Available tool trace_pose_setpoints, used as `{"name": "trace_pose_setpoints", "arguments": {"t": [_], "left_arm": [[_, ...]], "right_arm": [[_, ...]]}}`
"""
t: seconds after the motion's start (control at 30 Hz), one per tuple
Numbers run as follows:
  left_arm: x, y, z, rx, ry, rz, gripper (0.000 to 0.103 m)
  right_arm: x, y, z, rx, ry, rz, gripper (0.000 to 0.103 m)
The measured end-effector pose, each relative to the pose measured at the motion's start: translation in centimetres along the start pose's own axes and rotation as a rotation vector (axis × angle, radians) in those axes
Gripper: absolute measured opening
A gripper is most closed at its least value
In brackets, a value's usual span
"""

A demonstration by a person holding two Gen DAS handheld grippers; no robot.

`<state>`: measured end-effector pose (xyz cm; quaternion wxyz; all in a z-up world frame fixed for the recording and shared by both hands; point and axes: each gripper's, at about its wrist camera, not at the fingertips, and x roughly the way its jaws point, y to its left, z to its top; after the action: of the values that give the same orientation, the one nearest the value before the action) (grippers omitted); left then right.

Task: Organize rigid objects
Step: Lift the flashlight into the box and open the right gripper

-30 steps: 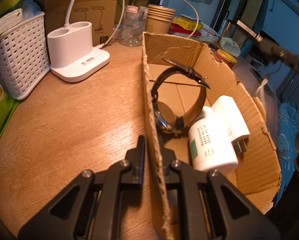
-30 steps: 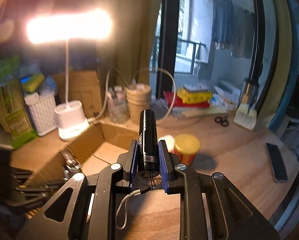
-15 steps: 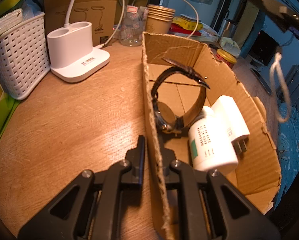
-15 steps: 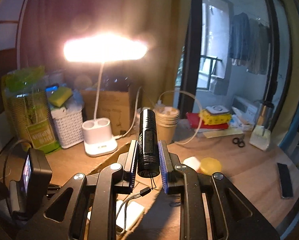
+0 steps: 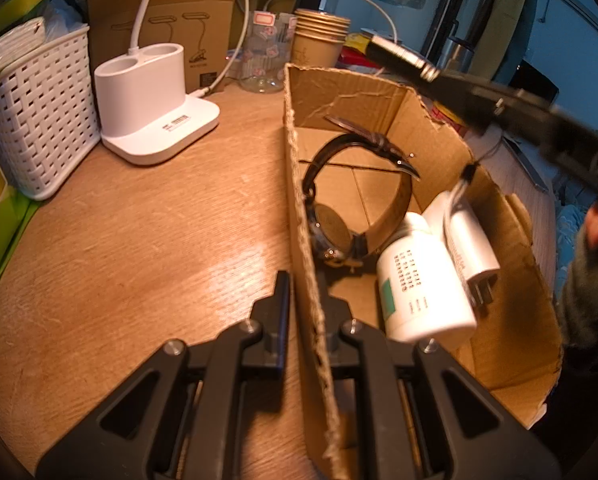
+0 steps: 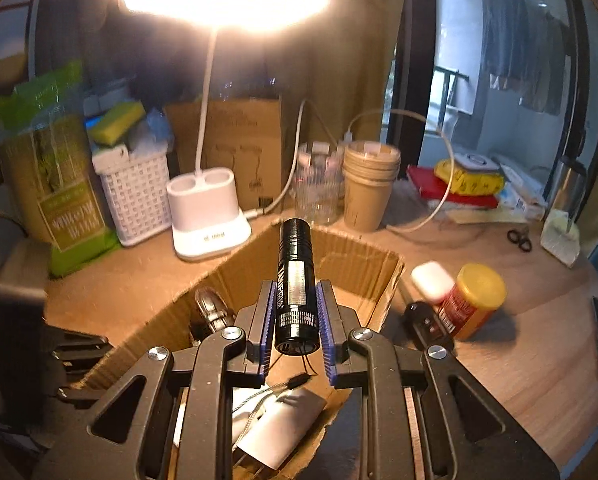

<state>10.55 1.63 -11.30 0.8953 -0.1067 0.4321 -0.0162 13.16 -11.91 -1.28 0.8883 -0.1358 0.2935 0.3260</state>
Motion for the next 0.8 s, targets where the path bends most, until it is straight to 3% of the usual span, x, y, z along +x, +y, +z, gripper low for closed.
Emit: {"name": "trace_pose_setpoints", "arguments": {"t": [0.53,0.8], "left_arm": [[0.0,0.0,0.0,0.0,0.0,0.0,0.011],[-0.1,0.1,0.0,0.001,0.0,0.0,0.011]], "right_arm": [[3.2,0.8,-1.6,-0.027,0.122,0.01,0.022],[3.3,0.7,-1.7,-0.023,0.126,0.014,0.022]]}}
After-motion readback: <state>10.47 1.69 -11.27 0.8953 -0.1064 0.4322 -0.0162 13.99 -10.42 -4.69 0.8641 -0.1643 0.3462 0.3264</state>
